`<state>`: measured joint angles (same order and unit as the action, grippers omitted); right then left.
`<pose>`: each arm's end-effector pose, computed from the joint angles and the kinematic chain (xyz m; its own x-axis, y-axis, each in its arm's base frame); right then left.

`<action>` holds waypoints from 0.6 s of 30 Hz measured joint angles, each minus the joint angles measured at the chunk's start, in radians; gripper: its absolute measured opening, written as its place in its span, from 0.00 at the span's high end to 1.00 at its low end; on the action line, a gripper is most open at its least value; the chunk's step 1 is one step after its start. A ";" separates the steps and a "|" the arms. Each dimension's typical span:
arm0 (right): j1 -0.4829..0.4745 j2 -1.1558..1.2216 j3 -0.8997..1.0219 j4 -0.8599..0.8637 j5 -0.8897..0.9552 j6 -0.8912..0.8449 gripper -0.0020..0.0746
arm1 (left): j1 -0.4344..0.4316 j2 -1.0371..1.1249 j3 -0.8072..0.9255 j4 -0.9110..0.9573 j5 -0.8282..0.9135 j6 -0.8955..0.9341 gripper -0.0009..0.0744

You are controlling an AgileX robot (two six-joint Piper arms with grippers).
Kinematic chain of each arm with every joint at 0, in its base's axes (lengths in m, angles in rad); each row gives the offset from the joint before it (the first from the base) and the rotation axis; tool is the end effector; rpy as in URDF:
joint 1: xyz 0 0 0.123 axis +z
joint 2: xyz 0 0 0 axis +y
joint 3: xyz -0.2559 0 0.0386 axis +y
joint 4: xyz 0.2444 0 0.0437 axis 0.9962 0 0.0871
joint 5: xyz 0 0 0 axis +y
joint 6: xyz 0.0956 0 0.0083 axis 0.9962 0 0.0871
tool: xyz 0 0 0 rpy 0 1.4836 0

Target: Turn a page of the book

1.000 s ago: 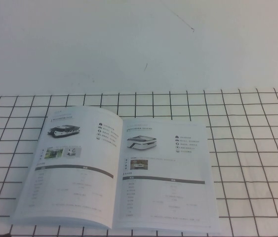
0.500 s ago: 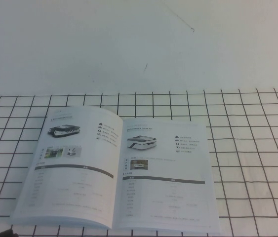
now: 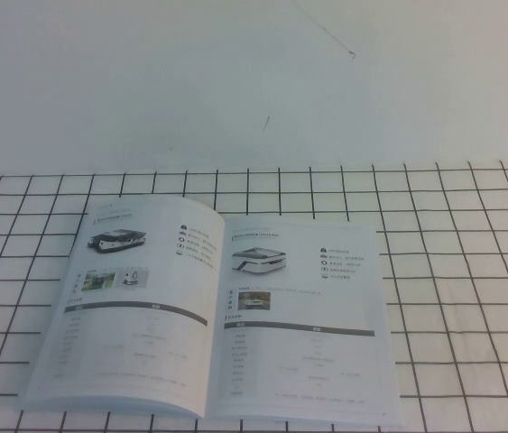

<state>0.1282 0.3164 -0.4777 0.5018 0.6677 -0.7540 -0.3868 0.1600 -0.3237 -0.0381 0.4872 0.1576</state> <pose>0.0845 0.0397 0.2897 -0.1896 -0.3520 -0.9166 -0.4928 0.8416 -0.2212 0.0742 -0.0321 0.2623 -0.1663 0.2012 -0.9653 0.4170 0.9015 0.1160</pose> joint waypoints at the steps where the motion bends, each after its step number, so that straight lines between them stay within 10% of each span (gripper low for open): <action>1: 0.000 0.000 0.000 0.000 0.000 0.000 0.98 | 0.032 -0.025 0.037 0.000 -0.038 -0.004 0.99; 8: 0.000 0.000 0.000 0.000 0.002 0.000 0.98 | 0.225 -0.131 0.332 0.000 -0.306 -0.043 0.99; 18: 0.000 0.000 0.000 0.000 0.006 0.000 0.98 | 0.398 -0.169 0.346 -0.020 -0.148 -0.158 0.99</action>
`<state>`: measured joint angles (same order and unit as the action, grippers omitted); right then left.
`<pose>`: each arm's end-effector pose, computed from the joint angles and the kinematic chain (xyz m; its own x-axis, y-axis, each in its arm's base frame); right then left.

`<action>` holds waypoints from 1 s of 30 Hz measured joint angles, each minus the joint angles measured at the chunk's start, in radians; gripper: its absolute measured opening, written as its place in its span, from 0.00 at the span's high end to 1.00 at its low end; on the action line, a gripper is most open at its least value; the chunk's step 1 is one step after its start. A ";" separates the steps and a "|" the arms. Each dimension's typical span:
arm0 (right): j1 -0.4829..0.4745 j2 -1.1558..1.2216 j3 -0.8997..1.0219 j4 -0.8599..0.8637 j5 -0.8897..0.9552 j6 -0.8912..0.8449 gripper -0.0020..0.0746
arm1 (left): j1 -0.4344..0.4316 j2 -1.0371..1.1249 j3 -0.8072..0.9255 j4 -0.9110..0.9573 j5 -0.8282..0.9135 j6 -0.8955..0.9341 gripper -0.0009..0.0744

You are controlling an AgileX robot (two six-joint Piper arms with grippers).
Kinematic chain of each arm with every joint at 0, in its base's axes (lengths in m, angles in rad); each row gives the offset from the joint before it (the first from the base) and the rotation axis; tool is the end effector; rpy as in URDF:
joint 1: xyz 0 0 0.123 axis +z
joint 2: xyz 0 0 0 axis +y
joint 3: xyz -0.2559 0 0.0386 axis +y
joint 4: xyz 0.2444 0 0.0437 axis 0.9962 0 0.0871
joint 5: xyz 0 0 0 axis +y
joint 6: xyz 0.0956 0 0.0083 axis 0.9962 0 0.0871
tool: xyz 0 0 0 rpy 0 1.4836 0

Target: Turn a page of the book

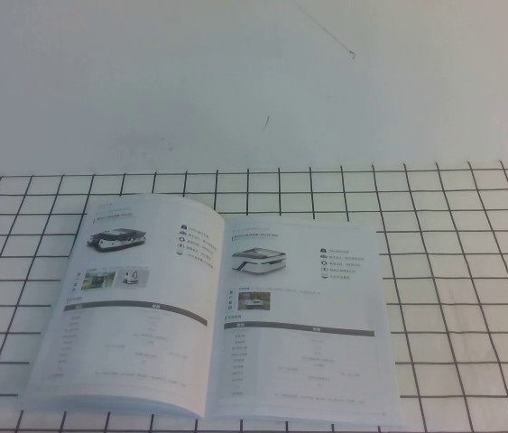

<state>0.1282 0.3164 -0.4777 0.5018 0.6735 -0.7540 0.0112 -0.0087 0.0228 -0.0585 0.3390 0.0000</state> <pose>0.0842 0.0399 0.2892 -0.1932 -0.3537 -0.9152 -0.4962 0.8399 -0.2199 0.0813 -0.0010 0.1744 -0.2623 -0.0581 -0.9632 -0.0069 0.9983 -0.0583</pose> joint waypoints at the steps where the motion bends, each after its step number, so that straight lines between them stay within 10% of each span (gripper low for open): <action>1: 0.000 0.000 0.000 0.000 0.000 0.000 0.98 | 0.000 0.000 0.000 -0.010 0.000 -0.008 0.99; 30: 0.000 0.000 0.005 0.000 0.019 0.000 0.98 | 0.000 0.000 0.000 -0.041 0.000 -0.040 0.99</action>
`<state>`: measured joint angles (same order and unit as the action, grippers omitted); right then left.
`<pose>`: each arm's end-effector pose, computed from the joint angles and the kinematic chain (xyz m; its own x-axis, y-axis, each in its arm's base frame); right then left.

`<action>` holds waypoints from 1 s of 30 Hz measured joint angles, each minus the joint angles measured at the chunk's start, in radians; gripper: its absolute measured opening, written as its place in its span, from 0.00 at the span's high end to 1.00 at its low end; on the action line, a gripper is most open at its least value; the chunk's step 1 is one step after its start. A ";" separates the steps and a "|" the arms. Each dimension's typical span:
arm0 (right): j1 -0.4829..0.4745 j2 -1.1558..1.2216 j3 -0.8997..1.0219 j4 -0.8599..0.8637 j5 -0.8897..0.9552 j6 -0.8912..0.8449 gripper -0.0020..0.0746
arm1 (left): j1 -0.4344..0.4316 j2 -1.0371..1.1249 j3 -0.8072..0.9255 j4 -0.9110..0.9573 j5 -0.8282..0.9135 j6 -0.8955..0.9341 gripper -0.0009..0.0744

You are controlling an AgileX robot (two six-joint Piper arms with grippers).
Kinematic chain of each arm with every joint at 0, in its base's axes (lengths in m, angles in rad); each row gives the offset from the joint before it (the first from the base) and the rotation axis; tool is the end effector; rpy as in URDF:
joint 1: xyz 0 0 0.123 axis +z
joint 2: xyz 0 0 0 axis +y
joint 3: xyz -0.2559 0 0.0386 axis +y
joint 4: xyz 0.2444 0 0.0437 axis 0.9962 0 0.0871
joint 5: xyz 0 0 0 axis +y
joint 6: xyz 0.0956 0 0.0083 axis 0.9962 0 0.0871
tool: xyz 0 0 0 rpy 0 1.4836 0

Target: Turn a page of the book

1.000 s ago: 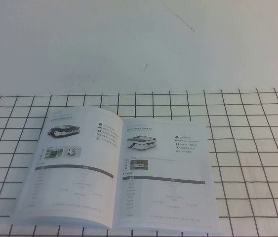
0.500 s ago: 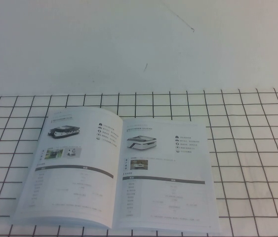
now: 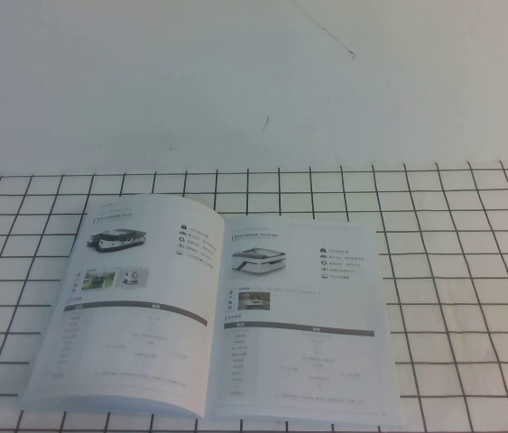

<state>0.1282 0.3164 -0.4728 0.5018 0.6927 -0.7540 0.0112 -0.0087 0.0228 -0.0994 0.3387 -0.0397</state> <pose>0.0835 0.0405 0.2862 -0.2094 -0.3601 -0.9091 -0.5083 0.8343 -0.2134 0.0814 -0.0023 0.1745 -0.2614 -0.1360 -0.9556 -0.0143 0.9905 -0.1370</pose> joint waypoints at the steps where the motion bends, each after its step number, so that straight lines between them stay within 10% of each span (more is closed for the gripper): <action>1: 0.000 -0.001 0.005 0.000 0.000 0.000 0.98 | 0.000 0.000 0.000 0.000 0.000 0.000 0.99; 17: -0.096 -0.322 0.467 -0.262 -0.502 0.229 0.98 | 0.000 -0.002 0.000 -0.002 0.000 -0.002 0.99; 30: -0.141 -0.329 0.501 -0.387 -0.313 0.339 0.98 | 0.000 -0.004 -0.001 -0.002 0.000 -0.002 0.99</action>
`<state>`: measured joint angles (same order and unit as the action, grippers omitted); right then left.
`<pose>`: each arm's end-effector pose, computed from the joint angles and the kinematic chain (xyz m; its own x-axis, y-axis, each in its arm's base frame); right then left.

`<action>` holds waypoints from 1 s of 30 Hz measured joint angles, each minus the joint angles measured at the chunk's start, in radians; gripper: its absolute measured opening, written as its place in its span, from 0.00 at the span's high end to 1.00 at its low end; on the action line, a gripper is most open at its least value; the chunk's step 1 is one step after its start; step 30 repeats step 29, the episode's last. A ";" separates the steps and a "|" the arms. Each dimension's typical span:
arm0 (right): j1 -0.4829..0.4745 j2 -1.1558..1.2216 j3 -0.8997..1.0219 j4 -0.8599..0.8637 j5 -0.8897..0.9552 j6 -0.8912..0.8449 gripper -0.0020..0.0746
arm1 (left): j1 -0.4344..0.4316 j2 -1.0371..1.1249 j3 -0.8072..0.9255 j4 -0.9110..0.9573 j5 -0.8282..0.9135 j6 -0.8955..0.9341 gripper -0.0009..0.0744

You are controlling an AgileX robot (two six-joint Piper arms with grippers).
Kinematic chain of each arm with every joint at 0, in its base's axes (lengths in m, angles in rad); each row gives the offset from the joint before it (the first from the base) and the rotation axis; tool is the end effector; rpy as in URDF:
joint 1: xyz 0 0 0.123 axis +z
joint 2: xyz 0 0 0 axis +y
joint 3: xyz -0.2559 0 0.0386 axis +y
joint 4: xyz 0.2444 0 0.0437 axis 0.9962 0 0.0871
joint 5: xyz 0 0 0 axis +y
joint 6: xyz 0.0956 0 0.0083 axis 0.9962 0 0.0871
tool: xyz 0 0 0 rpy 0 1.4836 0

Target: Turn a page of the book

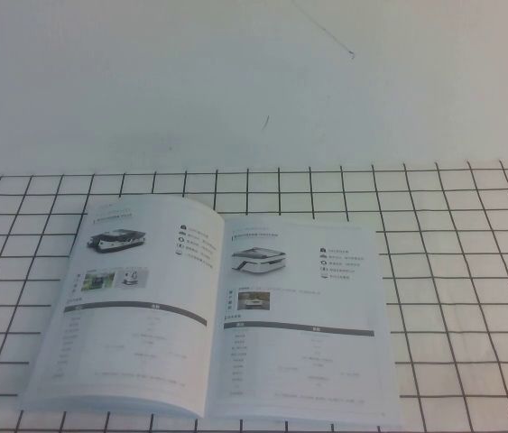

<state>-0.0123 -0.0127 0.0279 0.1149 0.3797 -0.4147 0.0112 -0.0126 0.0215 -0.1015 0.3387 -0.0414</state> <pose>0.0801 0.0031 0.1694 -0.2780 -0.2994 -0.9127 -0.1180 0.9536 -0.2769 0.0811 -0.0023 0.1753 -0.2564 -0.1395 -0.9564 -0.0138 0.9900 -0.1407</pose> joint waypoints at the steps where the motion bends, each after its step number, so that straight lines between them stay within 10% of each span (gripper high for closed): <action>1: 0.000 0.000 0.000 -0.007 0.000 0.018 0.98 | 0.000 0.000 0.000 0.000 0.000 0.000 0.99; 30: 0.000 0.000 0.000 -0.047 0.000 0.226 0.98 | 0.000 0.000 0.000 0.000 0.000 0.000 0.99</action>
